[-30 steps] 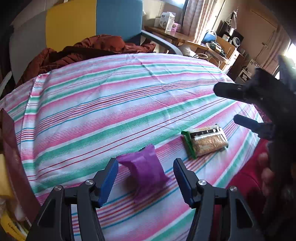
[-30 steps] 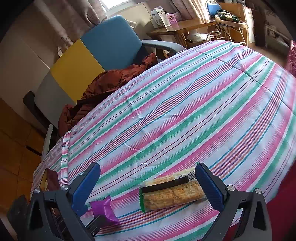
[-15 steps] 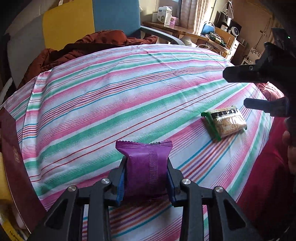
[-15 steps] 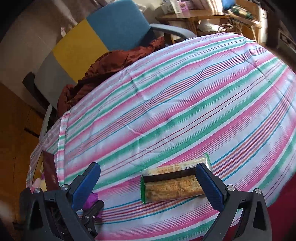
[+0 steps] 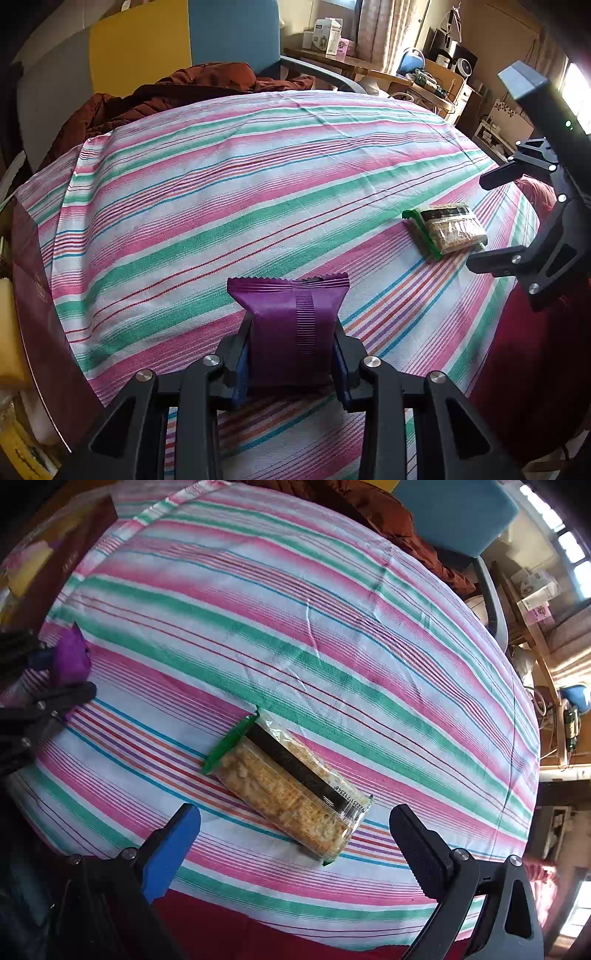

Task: Organize objects
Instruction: 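Grasp the purple pouch with the left tool while the right tool grasps the cracker pack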

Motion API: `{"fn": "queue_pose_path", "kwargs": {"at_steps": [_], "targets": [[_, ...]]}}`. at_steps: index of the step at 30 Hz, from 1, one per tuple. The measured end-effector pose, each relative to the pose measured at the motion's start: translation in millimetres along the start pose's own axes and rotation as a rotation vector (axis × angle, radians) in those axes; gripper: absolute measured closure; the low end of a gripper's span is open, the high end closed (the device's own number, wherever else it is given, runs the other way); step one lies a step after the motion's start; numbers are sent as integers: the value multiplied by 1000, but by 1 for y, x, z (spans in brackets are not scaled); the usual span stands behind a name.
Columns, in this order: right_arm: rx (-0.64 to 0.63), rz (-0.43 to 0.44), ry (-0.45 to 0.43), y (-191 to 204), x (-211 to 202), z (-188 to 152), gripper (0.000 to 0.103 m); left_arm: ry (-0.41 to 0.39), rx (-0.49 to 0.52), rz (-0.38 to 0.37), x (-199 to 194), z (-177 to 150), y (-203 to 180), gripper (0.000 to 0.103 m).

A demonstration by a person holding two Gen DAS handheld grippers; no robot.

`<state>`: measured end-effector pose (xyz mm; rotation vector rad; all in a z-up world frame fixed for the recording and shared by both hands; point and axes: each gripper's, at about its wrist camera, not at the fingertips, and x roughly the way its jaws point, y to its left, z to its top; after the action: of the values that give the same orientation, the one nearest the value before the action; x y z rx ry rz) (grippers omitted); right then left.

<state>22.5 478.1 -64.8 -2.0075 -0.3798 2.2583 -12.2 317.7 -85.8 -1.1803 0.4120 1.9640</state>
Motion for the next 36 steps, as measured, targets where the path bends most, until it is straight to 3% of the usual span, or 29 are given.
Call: {"fn": "queue_pose_path", "kwargs": {"at_steps": [4, 6, 8, 13, 20, 25, 36], "targets": [[15, 6, 16, -11, 20, 7, 2, -3, -1, -3, 0, 0, 1, 67], [40, 61, 34, -19, 26, 10, 18, -6, -5, -9, 0, -1, 2, 67], [75, 111, 14, -27, 24, 10, 43, -8, -10, -11, 0, -1, 2, 67], [150, 182, -21, -33, 15, 9, 53, -20, 1, 3, 0, -2, -1, 66], [209, 270, -82, -4, 1, 31, 54, -16, 7, 16, -2, -3, -2, 68], [251, 259, -87, 14, 7, 37, 46, -19, 10, 32, -8, -12, -3, 68], [301, 248, -140, 3, 5, 26, 43, -70, 38, 65, -10, -22, -7, 67]]}}
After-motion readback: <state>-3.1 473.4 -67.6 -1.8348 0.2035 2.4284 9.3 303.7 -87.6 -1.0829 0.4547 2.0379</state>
